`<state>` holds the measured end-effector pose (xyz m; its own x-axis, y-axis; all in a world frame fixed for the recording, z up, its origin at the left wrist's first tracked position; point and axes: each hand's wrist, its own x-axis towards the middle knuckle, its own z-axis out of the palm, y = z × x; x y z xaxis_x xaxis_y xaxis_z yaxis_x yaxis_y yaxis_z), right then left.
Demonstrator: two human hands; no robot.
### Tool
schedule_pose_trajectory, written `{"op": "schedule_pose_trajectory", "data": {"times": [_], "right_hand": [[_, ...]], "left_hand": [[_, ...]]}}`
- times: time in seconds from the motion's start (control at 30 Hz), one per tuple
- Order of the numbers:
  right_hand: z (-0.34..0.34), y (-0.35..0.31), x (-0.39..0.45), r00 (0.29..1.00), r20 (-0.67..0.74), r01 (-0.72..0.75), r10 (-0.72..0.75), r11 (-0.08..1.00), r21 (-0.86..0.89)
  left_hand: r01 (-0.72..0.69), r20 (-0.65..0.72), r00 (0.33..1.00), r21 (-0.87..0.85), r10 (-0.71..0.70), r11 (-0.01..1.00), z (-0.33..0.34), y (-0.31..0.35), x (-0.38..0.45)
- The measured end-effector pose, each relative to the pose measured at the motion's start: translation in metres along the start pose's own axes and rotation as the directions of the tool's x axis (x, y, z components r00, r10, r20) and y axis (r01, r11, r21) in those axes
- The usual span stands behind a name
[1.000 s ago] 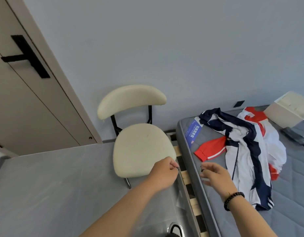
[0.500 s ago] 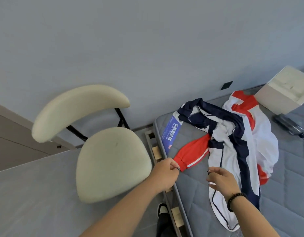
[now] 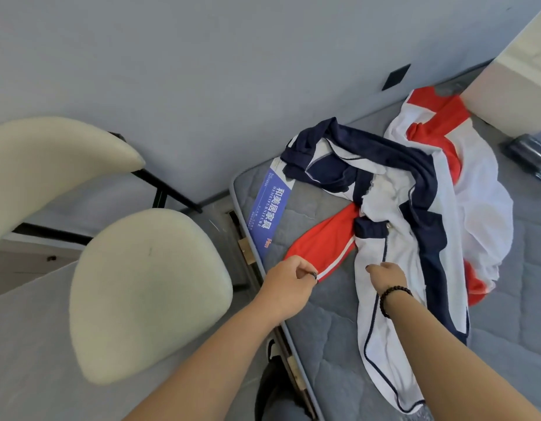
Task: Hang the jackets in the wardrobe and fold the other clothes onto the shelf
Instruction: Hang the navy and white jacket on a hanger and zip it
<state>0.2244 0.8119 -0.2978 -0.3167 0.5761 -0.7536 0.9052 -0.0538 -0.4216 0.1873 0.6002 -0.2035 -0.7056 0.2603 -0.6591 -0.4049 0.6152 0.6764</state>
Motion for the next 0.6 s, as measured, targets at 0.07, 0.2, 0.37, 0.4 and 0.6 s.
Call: {"op": "schedule_pose_trajectory", "data": {"times": [0.07, 0.2, 0.37, 0.4, 0.6], "right_hand": [[0.004, 0.007, 0.019, 1.0, -0.017, -0.007, 0.007, 1.0, -0.007], [0.019, 0.015, 0.039, 1.0, 0.025, -0.004, 0.002, 0.999, 0.048], [0.034, 0.003, 0.021, 0.978, 0.2, -0.068, 0.062, 0.997, 0.026], [0.034, -0.004, 0.009, 0.973, 0.226, -0.065, 0.055, 0.997, 0.037], [0.021, -0.071, -0.093, 0.851, 0.491, 0.101, -0.186, 0.976, 0.194]], "left_hand": [[0.026, 0.014, 1.0, -0.005, -0.026, 1.0, 0.008, -0.01, 0.013], [0.106, 0.018, 0.994, -0.037, -0.106, 0.994, 0.018, -0.032, 0.026], [0.177, 0.004, 0.984, -0.098, -0.178, 0.979, 0.015, -0.043, 0.017], [0.185, 0.004, 0.983, -0.103, -0.185, 0.977, 0.012, -0.042, 0.013], [0.164, -0.014, 0.986, -0.096, -0.166, 0.982, -0.018, -0.024, -0.022]]}}
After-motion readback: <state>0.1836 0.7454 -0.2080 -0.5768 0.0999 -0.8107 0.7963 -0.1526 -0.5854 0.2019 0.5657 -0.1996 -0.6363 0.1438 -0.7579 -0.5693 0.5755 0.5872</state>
